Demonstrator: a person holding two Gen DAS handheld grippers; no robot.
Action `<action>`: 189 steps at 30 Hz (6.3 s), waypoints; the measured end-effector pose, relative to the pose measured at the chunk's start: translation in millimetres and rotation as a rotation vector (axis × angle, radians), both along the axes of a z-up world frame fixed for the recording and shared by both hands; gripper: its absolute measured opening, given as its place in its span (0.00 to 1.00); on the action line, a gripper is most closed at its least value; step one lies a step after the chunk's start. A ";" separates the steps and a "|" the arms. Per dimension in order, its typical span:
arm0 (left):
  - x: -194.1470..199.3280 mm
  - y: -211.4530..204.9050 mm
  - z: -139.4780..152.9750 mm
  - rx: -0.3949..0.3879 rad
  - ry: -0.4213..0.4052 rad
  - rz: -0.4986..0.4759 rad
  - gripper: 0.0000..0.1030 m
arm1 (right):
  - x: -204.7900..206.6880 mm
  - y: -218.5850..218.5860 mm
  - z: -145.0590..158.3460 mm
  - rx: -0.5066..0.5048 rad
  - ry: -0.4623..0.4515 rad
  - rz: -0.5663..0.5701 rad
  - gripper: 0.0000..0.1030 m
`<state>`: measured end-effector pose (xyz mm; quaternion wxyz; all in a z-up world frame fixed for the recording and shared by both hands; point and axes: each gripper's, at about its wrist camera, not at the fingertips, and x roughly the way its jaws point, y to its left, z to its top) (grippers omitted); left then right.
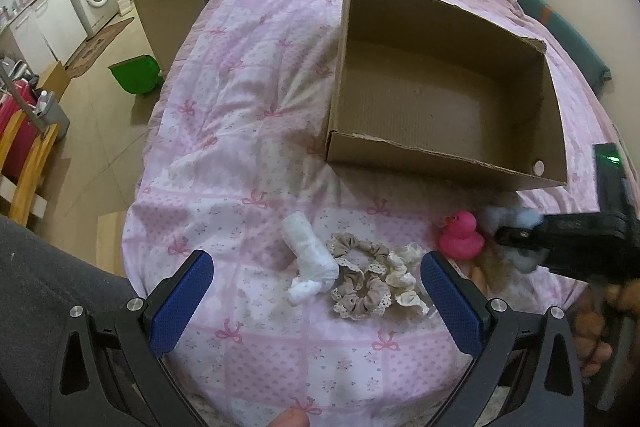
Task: Organize soft objects
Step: 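Grasp the light-blue plush toy with the right gripper and lift it, then grasp the white rolled sock with the left gripper while the right gripper carries the plush toward the box, then lower the plush into the box and open the right gripper while the left gripper drops the sock inside, then grasp the beige lace scrunchie with the left gripper while the right gripper grasps the tan item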
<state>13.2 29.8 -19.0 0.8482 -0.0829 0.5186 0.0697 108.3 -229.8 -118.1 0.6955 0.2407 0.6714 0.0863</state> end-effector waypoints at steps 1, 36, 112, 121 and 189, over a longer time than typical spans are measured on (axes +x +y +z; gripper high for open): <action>0.2 0.6 0.0 -0.002 0.001 0.002 1.00 | -3.1 -0.8 6.9 0.015 -0.016 0.014 0.21; 43.6 38.4 -85.1 -0.272 0.357 0.091 0.20 | -45.2 -26.3 83.7 0.129 -0.386 0.126 0.20; 127.4 -34.4 5.4 -0.012 -0.156 -0.213 0.20 | 31.5 14.3 75.5 -0.167 -0.485 0.279 0.20; 126.3 -37.7 2.1 -0.003 -0.152 -0.230 0.20 | 32.4 15.4 75.2 -0.173 -0.482 0.275 0.22; 37.9 23.2 16.8 -0.013 -0.047 -0.052 0.70 | -41.7 2.5 104.1 -0.160 -0.538 0.180 0.69</action>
